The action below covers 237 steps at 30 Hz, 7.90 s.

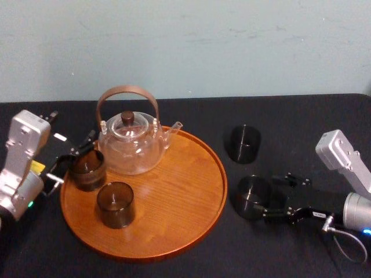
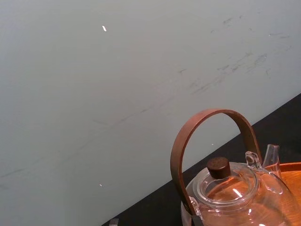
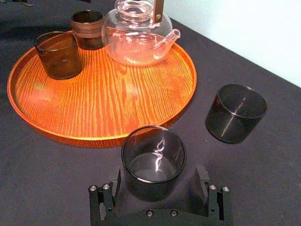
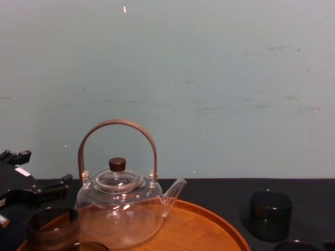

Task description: Pick up the glass from the table and place it on the tray.

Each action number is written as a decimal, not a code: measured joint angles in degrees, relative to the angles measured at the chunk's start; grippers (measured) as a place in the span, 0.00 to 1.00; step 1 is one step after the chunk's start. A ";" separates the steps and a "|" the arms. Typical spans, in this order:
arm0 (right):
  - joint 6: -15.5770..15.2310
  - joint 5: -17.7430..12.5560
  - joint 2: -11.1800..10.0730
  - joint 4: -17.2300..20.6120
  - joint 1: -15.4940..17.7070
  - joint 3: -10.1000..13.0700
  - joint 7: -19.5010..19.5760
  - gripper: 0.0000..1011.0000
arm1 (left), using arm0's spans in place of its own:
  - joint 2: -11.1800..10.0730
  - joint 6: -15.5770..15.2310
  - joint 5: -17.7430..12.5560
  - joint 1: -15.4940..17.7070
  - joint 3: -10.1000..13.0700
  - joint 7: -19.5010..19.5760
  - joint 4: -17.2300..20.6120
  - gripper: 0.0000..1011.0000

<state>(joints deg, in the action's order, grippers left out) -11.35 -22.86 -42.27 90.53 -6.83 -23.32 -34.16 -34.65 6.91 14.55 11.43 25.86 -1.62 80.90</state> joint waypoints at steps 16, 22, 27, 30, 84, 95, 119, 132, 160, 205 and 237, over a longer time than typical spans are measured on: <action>-0.48 1.05 1.93 -2.78 -4.11 -3.04 -0.84 0.99 | 0.00 0.00 0.00 0.00 0.00 0.00 0.00 0.99; -0.47 1.42 2.53 -3.57 -5.21 -3.81 -0.95 0.99 | 0.00 0.00 0.00 0.00 0.00 0.00 0.00 0.99; -0.19 1.95 2.73 -3.76 -5.64 -4.38 -0.92 0.99 | 0.00 0.00 0.00 0.00 0.00 0.00 0.00 0.99; -0.07 2.11 2.74 -3.75 -5.68 -4.47 -0.91 0.99 | 0.00 0.00 0.00 0.00 0.00 0.00 0.00 0.99; 1.38 -1.14 -0.19 2.27 -7.07 -1.27 -1.43 0.89 | 0.00 0.00 0.00 0.00 0.00 0.00 0.00 0.99; 1.95 0.72 3.76 -0.82 -12.44 -5.61 -3.31 0.89 | 0.00 0.00 0.00 0.00 0.00 0.00 0.00 0.99; 3.84 2.42 9.99 -6.67 -16.90 -13.67 -6.42 0.89 | 0.00 0.00 0.00 0.00 0.00 0.00 0.00 0.99; 6.31 2.68 11.46 -8.69 -16.51 -15.26 -7.10 0.89 | 0.00 0.00 0.00 0.00 0.00 0.00 0.00 0.99; 8.56 4.50 14.14 -13.52 -16.13 -15.82 -6.18 0.89 | 0.00 0.00 0.00 0.00 0.00 0.00 0.00 0.99; 8.17 4.91 14.21 -13.61 -15.89 -15.60 -6.03 0.99 | 0.00 0.00 0.00 0.00 0.00 0.00 0.00 0.99; 8.64 -4.63 -0.62 -0.28 -3.27 -5.94 -5.80 0.99 | 0.00 0.00 0.00 0.00 0.00 0.00 0.00 0.99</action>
<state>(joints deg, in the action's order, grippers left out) -2.71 -27.49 -42.89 90.25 -10.10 -29.26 -39.96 -34.65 6.91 14.55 11.43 25.86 -1.62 80.90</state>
